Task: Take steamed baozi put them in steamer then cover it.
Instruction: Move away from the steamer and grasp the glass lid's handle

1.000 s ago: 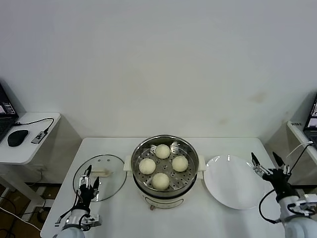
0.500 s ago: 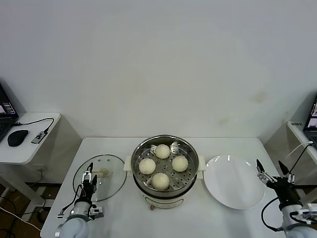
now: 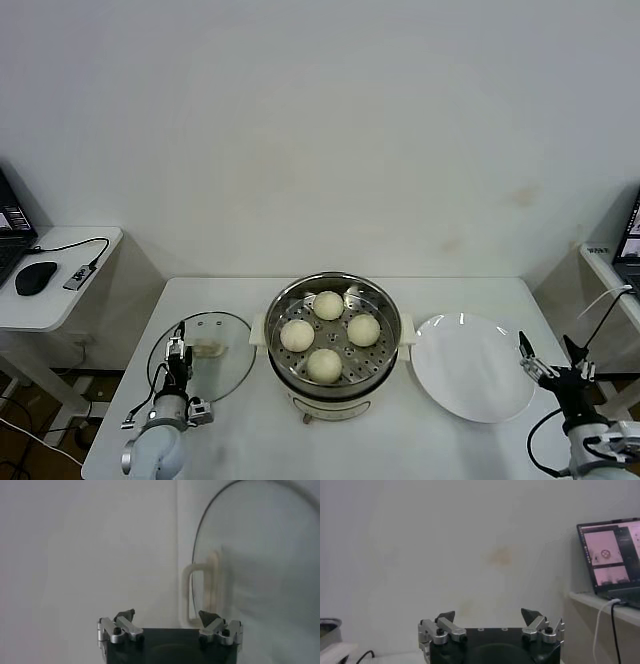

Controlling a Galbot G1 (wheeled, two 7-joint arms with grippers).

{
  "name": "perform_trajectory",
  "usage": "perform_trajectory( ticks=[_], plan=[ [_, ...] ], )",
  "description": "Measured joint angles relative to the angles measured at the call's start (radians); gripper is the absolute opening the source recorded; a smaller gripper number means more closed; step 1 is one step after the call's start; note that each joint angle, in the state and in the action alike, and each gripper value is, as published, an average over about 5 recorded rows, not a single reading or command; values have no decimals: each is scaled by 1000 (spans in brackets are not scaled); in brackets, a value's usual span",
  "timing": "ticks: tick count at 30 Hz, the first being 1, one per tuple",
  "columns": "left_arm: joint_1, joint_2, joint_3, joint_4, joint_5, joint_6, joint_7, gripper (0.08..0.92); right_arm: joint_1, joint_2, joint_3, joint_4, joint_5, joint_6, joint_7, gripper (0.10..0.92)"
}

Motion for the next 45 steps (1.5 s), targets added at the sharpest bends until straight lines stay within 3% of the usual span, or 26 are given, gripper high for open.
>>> perform_trajectory(
  ticks=[17,20,40,45],
  plan=[
    [-93,-15,19,98,-54,32,-41,823,-18,15,-2,3,-24,10,-9,823],
    [-93,-16,20,105,-63,33,-45,792,-21,17,-3,5,-29,12,-10,823],
    [-86,-13,15,145,-84,13,-81,221,-40,29,-6,14,-45,29,-15,823],
    [-73,-3,4,124,-85,13,-84,142,-42,29,-6,14,-46,31,-16,823]
  ],
)
